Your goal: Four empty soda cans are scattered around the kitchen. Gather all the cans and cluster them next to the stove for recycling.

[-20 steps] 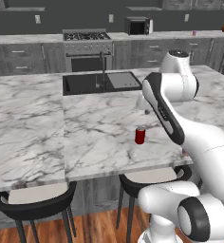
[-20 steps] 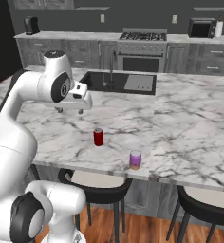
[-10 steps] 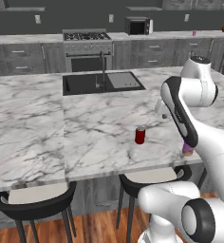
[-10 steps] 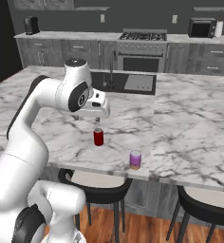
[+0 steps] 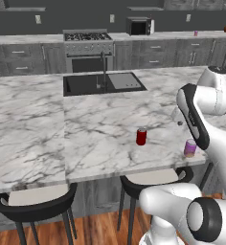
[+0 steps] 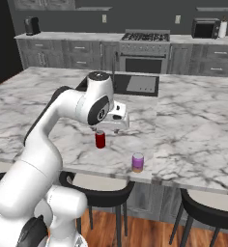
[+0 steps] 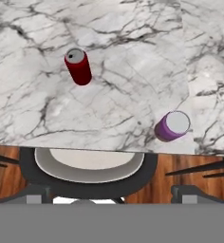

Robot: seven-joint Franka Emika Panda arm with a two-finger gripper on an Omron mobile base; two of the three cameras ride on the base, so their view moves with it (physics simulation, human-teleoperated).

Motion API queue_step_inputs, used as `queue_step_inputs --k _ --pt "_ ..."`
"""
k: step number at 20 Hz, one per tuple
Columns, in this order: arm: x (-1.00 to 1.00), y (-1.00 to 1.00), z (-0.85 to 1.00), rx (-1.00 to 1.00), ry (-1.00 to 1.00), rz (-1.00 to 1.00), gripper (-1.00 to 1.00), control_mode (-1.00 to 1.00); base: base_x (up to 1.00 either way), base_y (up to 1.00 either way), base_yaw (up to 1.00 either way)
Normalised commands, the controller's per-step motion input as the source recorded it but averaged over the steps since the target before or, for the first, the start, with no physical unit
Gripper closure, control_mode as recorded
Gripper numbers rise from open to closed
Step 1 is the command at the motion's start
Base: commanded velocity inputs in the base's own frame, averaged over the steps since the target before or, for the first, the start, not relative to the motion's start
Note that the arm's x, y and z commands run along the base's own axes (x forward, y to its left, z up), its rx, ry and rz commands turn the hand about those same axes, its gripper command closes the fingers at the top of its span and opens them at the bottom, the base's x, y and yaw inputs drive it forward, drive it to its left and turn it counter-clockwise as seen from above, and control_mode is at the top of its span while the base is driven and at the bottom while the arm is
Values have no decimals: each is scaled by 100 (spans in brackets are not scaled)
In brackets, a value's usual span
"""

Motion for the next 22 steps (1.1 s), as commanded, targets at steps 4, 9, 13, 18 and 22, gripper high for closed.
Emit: queue_step_inputs --k 4,9,13,18,22 --pt "0 -41 -37 -1 1 -7 -100 -100 0 0 0" --pt "0 -34 -42 -4 1 -9 -100 -100 0 0 0" --pt "0 -26 -40 -4 0 -13 -100 -100 0 0 0" --pt "9 -21 -33 -3 0 -11 -100 -100 0 0 0" --pt "17 -20 -24 -1 0 -6 -100 -100 0 0 0"
